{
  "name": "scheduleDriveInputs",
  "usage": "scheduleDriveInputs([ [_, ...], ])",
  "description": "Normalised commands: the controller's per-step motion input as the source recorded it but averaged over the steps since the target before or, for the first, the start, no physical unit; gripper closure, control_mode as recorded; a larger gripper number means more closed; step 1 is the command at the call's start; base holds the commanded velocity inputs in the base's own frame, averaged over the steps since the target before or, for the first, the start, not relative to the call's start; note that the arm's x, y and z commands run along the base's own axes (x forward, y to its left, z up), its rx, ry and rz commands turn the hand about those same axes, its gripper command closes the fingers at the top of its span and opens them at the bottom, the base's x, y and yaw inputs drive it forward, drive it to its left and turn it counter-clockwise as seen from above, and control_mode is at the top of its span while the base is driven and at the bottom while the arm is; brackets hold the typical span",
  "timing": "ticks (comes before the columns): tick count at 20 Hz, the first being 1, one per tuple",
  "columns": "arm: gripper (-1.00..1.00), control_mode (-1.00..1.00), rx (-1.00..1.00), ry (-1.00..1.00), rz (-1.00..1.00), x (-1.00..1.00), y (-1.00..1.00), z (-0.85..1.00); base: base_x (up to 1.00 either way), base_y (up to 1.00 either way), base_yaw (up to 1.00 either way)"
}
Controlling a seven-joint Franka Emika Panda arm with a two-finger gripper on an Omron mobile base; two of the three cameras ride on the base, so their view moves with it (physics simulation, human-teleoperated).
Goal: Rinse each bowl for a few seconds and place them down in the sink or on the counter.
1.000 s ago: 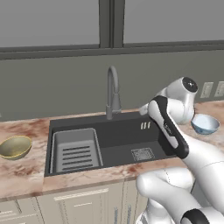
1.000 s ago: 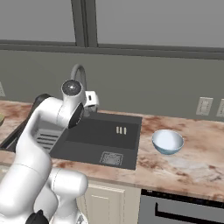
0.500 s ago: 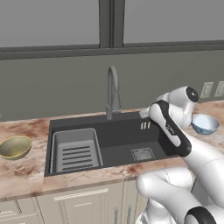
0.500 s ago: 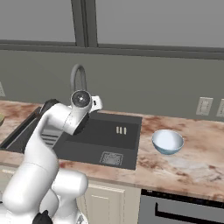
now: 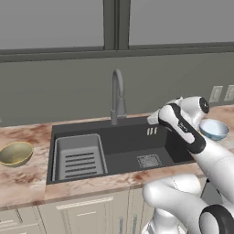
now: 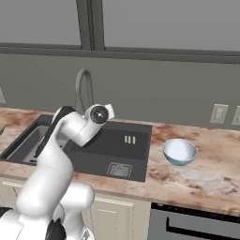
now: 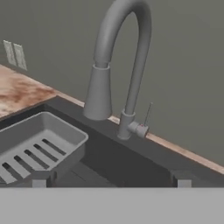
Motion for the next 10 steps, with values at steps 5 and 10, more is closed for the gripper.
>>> scheduleDriveInputs([
  [5,-1.0,-1.0,0.0,-0.14,0.03,0.22,0.0,-0.07,0.0,0.0,0.0],
  [10,-1.0,-1.0,0.03,-0.13,0.03,0.22,0.01,-0.06,0.0,0.0,0.0],
])
